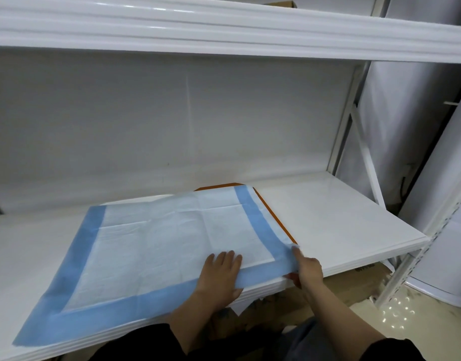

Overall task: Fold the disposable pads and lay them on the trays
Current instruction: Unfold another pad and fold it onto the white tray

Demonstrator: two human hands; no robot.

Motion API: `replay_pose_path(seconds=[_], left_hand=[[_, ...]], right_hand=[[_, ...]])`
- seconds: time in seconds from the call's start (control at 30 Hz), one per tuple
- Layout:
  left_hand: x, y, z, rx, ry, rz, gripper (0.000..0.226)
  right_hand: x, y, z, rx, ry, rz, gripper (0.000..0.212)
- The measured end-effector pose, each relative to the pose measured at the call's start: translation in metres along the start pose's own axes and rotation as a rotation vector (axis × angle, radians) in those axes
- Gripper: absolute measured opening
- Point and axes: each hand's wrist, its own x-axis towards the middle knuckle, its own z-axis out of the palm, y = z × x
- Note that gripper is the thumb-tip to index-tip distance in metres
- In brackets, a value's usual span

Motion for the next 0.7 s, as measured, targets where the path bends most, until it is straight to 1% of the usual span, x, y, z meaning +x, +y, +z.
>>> replay_pose_path(seconds=[0.03,0.07,0.17,0.27,0.33,0.37,0.43,0.47,0.5,0.53,0.6,0.63,0.67,0.7], left_hand=[[0.001,0.001,-0.003,0.004,0.066,0.059,0.067],[0.001,0.002,-0.005,0.065,0.1,0.103,0.057],[0.006,0.001,-0.006,0.126,0.172,0.161,0.043],[0.007,0.001,-0.009,0.176,0.208,0.211,0.039],[0.007,0.002,-0.011,0.189,0.218,0.222,0.038],[0.006,0.002,-0.011,0.187,0.208,0.22,0.038],[0.005,0.004,-0.012,0.203,0.21,0.213,0.039],[0.005,0.005,-0.011,0.216,0.209,0.22,0.039],[0.006,0.007,-0.009,0.212,0.193,0.228,0.038],[0.008,0.008,-0.003,0.211,0.187,0.229,0.036],[0.007,0.01,-0.001,0.175,0.16,0.209,0.025],[0.004,0.011,0.0,0.146,0.123,0.19,0.031],[-0.001,0.012,-0.002,0.086,0.079,0.151,0.047],[-0.003,0.012,-0.004,0.035,0.061,0.077,0.058]], right_hand=[[0.002,0.003,0.002,0.009,-0.022,0.003,0.04],[0.002,0.006,0.002,0.004,-0.03,-0.003,0.038],[0.003,0.006,0.004,-0.146,0.034,-0.05,0.033],[-0.001,0.001,0.002,-0.221,0.091,-0.131,0.03],[-0.002,-0.002,0.0,-0.221,0.13,-0.157,0.036],[-0.004,-0.004,-0.001,-0.184,0.126,-0.136,0.04],[-0.011,-0.008,0.001,-0.004,0.034,-0.019,0.045],[-0.015,-0.01,0.003,0.1,-0.023,0.05,0.045],[-0.018,-0.01,0.004,0.148,-0.06,0.086,0.044],[-0.019,-0.01,0.007,0.139,-0.081,0.089,0.043],[-0.019,-0.006,0.012,0.035,-0.076,0.037,0.034],[-0.018,-0.005,0.014,-0.043,-0.057,-0.001,0.029],[-0.019,-0.005,0.017,-0.1,-0.028,-0.037,0.028],[-0.017,-0.005,0.018,-0.13,-0.002,-0.052,0.031]])
